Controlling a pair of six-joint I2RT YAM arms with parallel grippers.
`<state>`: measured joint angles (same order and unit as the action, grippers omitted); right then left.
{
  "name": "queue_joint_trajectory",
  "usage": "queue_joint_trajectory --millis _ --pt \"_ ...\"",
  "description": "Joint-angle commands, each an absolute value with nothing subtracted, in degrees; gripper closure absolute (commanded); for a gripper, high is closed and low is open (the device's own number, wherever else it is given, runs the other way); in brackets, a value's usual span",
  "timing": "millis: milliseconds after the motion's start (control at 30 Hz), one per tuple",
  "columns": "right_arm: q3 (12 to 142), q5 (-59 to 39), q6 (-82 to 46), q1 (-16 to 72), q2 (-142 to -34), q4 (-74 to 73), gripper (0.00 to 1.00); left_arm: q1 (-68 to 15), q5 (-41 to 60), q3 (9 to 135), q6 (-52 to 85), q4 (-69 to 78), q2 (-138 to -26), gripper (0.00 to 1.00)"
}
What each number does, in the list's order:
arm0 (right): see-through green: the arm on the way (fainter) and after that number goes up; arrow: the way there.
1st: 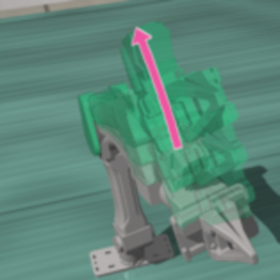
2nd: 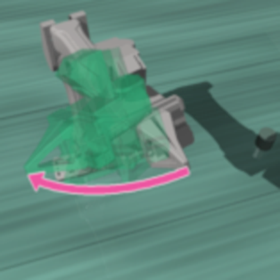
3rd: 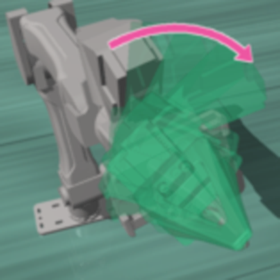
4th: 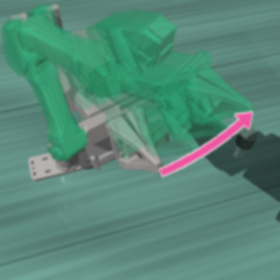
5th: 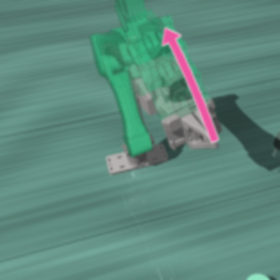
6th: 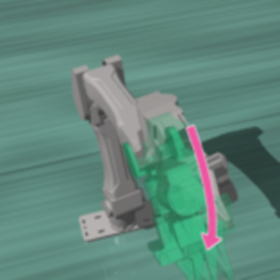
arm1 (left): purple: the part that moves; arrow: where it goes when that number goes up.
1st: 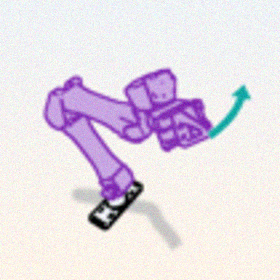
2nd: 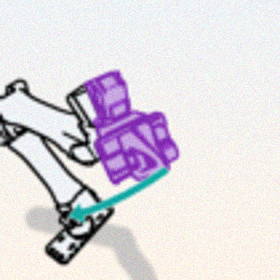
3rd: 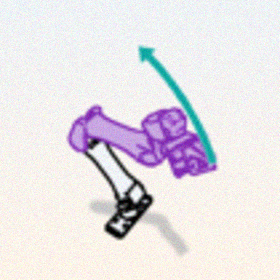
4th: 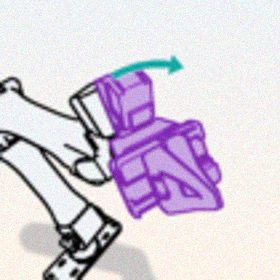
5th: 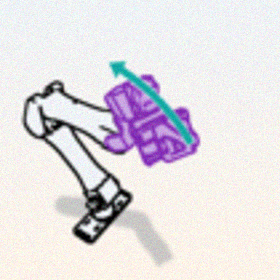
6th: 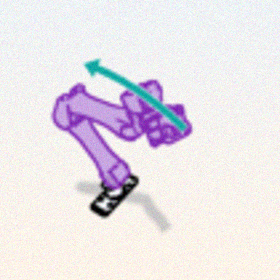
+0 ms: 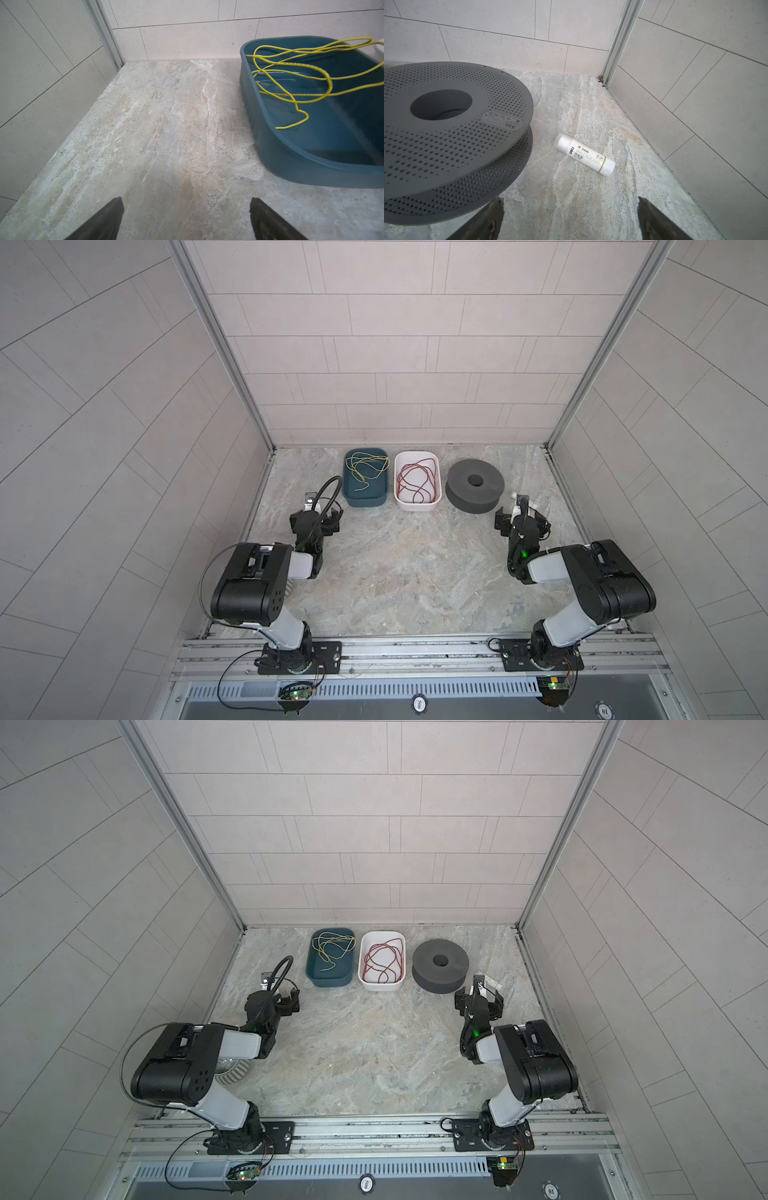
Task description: Wrap the cables
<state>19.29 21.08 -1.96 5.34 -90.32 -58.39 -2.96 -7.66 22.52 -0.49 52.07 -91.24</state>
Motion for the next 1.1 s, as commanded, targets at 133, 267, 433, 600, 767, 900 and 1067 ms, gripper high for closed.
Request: queue_joint_trajectory --millis 133,267,433,600,767,900,1067 --pt "19.8 21.1 -2.2 5.3 -90.8 -58.1 0.01 -0.7 -4.4 23.3 1.0 51.7 -91.0 0.0" --pt "19.9 21.2 -2.1 5.3 -90.8 -58.1 0.01 -0.3 -3.8 23.3 1.3 51.8 -91.1 0.0" --pt "19.9 21.1 -2.1 5.3 -90.8 -58.0 0.01 -0.2 -3.9 23.2 1.1 51.9 -91.1 0.0" --pt "19.9 21.2 -2.2 5.3 -90.8 -58.1 0.01 -0.3 -4.0 23.3 1.0 51.8 -91.1 0.0" --pt "19.9 21.2 -2.1 5.3 -90.8 -58.2 0.01 -0.3 -3.8 23.4 1.0 51.7 -91.2 0.0" --pt "19.9 21.2 -2.0 5.3 -90.8 -58.2 0.01 -0.2 -3.7 23.5 1.1 51.5 -91.2 0.0" --pt "19.7 21.2 -2.0 5.3 -90.8 -58.3 0.01 -0.2 -3.8 23.3 1.0 51.7 -91.1 0.0"
